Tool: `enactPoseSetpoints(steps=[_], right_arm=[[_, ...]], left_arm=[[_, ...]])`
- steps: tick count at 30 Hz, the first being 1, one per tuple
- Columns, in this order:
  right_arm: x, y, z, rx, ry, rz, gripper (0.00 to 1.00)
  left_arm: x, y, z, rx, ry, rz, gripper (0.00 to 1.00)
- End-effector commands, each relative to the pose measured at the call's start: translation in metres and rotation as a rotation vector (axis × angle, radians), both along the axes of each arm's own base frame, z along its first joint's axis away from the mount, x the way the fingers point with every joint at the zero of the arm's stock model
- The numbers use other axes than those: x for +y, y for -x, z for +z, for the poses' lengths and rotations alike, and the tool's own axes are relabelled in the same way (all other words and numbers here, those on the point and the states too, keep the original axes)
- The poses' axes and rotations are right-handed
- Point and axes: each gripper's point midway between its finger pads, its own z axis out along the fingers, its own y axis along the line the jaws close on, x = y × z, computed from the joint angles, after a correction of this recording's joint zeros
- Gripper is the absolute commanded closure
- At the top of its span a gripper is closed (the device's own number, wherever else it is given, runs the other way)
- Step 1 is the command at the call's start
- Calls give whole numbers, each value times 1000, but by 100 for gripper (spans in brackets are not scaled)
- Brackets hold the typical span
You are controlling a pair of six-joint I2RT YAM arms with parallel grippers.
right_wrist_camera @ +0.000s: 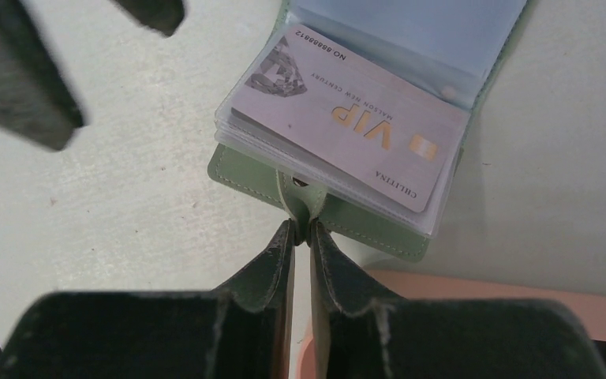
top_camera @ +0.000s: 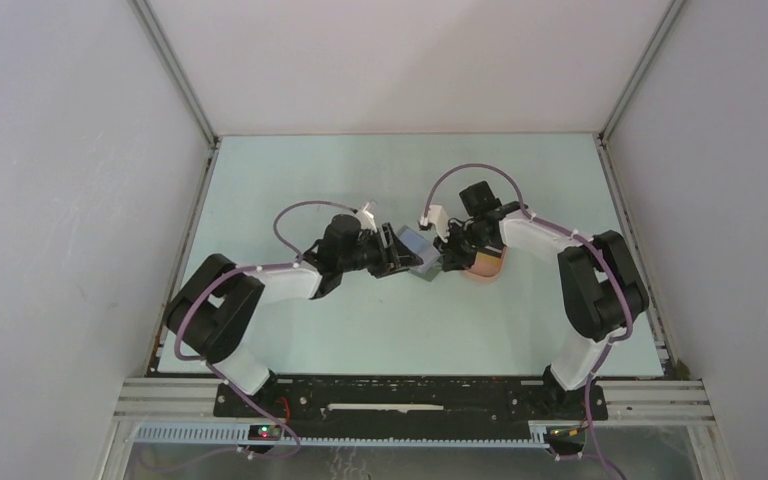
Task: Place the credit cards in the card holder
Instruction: Close the card holder at the center of the board.
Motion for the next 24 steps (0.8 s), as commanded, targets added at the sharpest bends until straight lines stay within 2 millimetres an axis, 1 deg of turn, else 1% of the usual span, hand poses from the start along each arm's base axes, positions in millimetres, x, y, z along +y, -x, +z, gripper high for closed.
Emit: enactPoseSetpoints(steps=[1,3,5,7,12,14,16,20,24], right_arm=[[8,2,18,-103,-46,122,82],[9,7,19,-137,-53,189,82],[10,12,19,-174,-57,256,82],[11,13,18,-199,-56,296,82],[14,16,17,-244,-57,367,82],[14,18,17,-271,-63,396,81],[14,19,19,-299,-74,424,81],[13,24,18,-324,-85,472,80],[12,31,11,-364,-77,593,78]], left_arm=[[1,-28,10,-101,-110,19,40],[2,-34,8,-119,-138,19,40],[-1,-39,8,-115,-136,15,40],[-4,-42,1,-98,-145,6,43],[-12,-49,-11,-66,-162,-14,55],[-14,-49,-17,-54,-171,-26,60],[-15,-49,-23,-40,-180,-40,63],[-17,-46,-32,-21,-190,-63,64],[-21,-41,-41,-6,-189,-109,65]])
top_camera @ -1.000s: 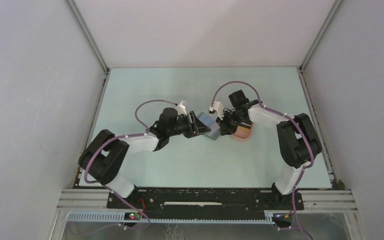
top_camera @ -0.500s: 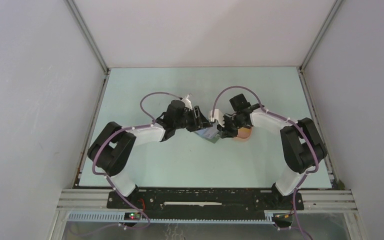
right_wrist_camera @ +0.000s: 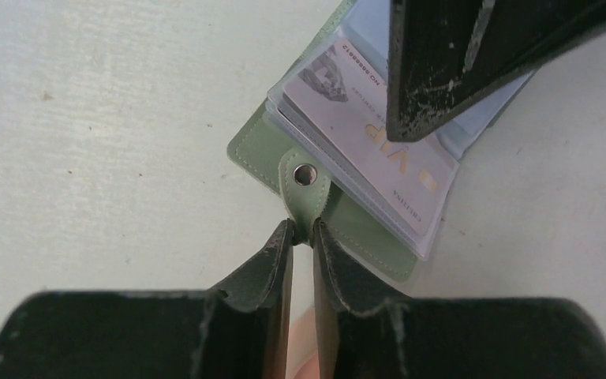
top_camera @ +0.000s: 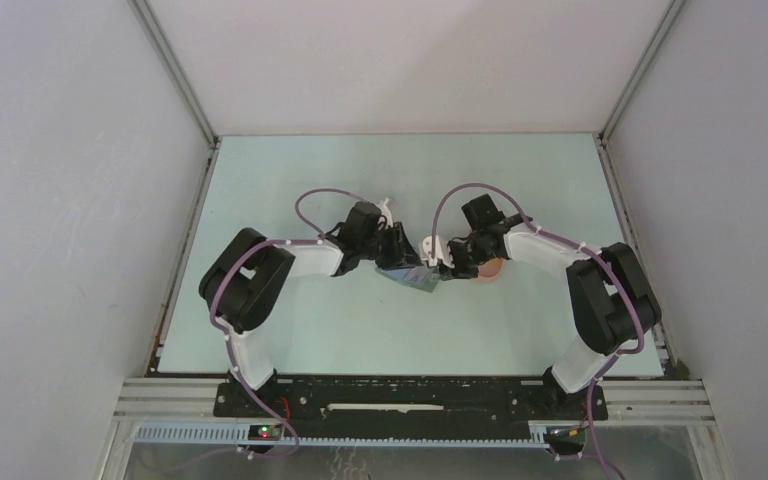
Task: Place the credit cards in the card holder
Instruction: Close the card holder at the center of the board.
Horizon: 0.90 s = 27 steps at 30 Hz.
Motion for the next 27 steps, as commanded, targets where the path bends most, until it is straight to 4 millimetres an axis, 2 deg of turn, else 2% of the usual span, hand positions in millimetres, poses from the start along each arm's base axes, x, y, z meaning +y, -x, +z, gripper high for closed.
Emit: enactPoseSetpoints(steps=[1,7,16,18,24,27], right_arm=[[6,9,8,-106,-36,190,77],[9,30,-1,-130,-21,384,75],[11,36,-3,-169,-35,478,70],[9,37,-7,-172,-5,495,67],[-3,53,-17,-125,69,551,48],[-1,53,-14,-90,86,501,47]], left_arm=[[-12,-6,7,-31,25,-71,65],[-10,-1,-6,6,3,-90,65],[-4,6,-26,56,-50,-96,66],[-4,6,-26,58,-50,-100,66],[-7,4,-25,67,-37,-103,66],[-7,5,-25,69,-35,-104,66]])
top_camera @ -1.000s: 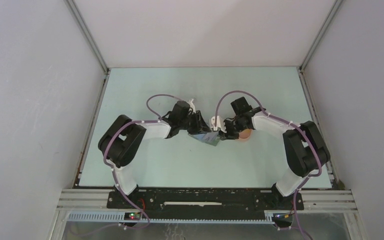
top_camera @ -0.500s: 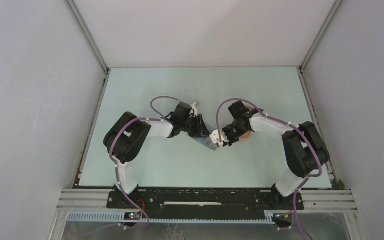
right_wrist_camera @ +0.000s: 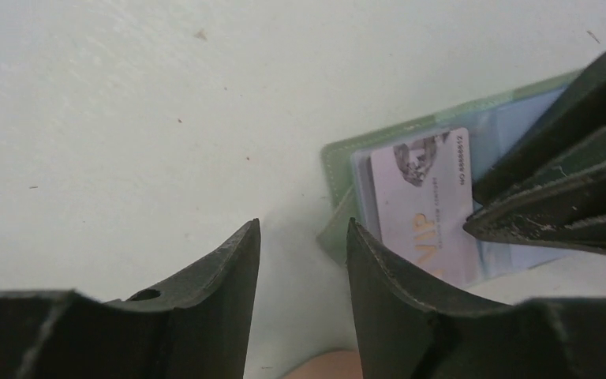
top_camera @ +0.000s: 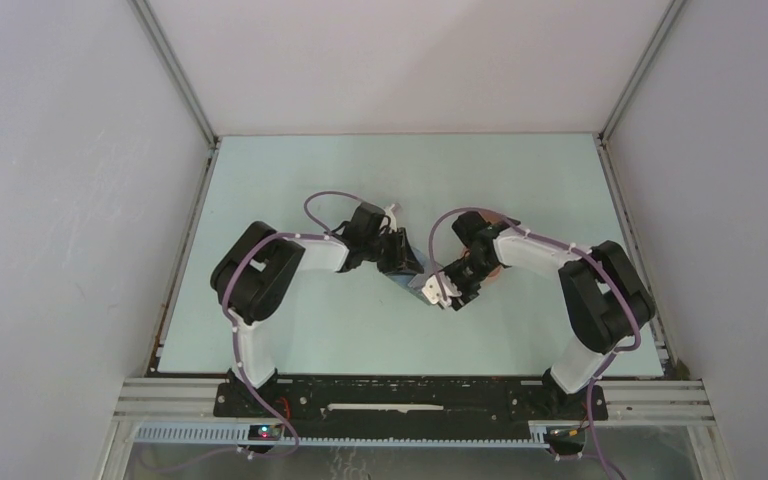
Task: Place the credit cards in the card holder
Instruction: Close the card holder at the center of the board.
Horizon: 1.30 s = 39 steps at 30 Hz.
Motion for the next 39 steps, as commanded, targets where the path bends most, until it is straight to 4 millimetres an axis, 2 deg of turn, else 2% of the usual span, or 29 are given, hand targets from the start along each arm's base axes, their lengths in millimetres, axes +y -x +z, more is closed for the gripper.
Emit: enactPoseSetpoints(steps=[1,5,7,10,11,16,22,27,35,39], right_arm=[[2,8,8,57,28,-33,48],[12,-1,44,187,-69,-203,53],[11,-1,54,256,-67,-304,56],[11,-3,57,337,-38,-465,59],[11,-4,57,362,-26,-514,59],[12,-19,42,423,48,-758,60],[10,-38,21,480,146,-959,61],[11,-44,13,494,181,-1002,61],[14,-33,-6,536,258,-997,61],[13,-30,-14,548,284,-999,60]], left_arm=[[-2,-6,1,-18,-9,-17,66],[1,-7,14,-65,-9,-17,66],[4,-11,26,-113,-10,-7,65],[13,-17,49,-204,-14,27,62],[16,-20,64,-246,-7,40,61],[39,-19,92,-374,-48,98,59],[58,-6,88,-409,-78,125,58],[64,0,85,-412,-76,139,58],[61,2,78,-396,-69,124,58],[57,1,68,-374,-69,114,58]])
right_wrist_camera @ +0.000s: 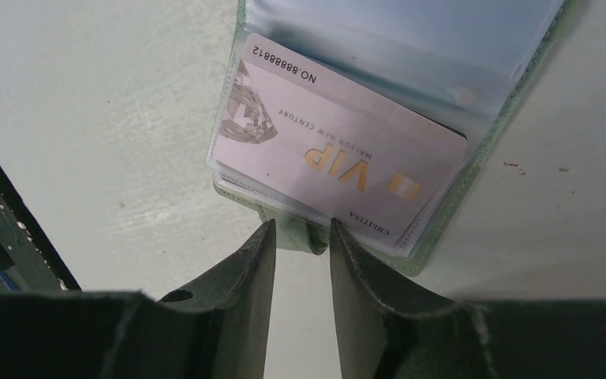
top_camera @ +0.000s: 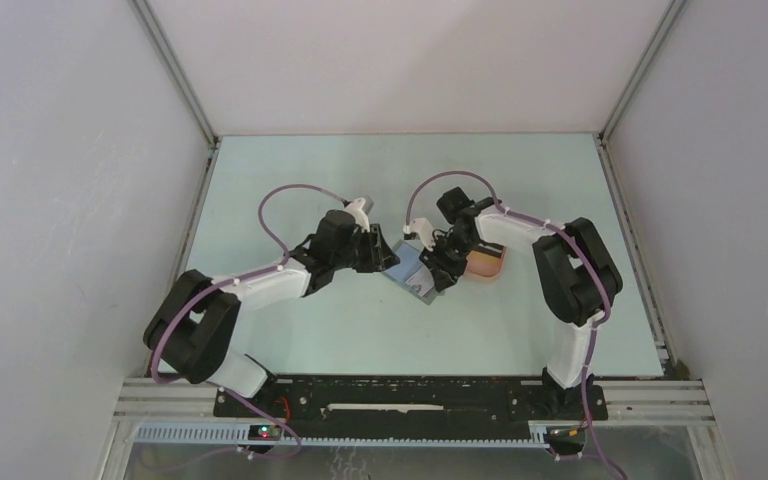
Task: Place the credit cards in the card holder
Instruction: Close the card holder at the center of the board.
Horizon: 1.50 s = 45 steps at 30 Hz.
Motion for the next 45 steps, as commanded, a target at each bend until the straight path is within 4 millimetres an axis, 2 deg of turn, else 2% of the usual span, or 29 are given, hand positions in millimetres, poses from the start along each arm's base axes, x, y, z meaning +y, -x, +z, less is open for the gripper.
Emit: enactPoseSetpoints(steps=[1,6,11,14,20,24,25,29,33,38,45], right_arm=[[4,2,-7,29,26,-7,59],[1,5,-17,31,75,-1,54],[-3,14,-28,-4,132,30,55],[-4,21,-34,-36,163,58,60],[-4,27,-36,-51,182,81,81],[1,33,-22,-43,116,116,99],[3,36,-18,-44,95,133,100],[10,47,1,-60,-9,208,100],[12,48,15,-91,-67,249,100],[10,46,23,-125,-93,288,100],[10,63,42,-149,-223,466,100]], left_arm=[[-6,-7,-1,-31,15,-17,58],[-12,-12,-11,-6,12,-24,58],[-16,-16,-18,11,2,-23,58],[-16,-17,-25,27,-7,-14,58],[-25,-16,-32,45,-5,-35,59],[-28,-16,-31,44,0,-43,59],[-29,-16,-31,42,4,-47,59],[-34,-15,-26,33,34,-67,59],[-38,-16,-25,31,38,-83,59],[-46,-16,-23,38,64,-107,59],[-59,-7,-25,63,106,-165,59]])
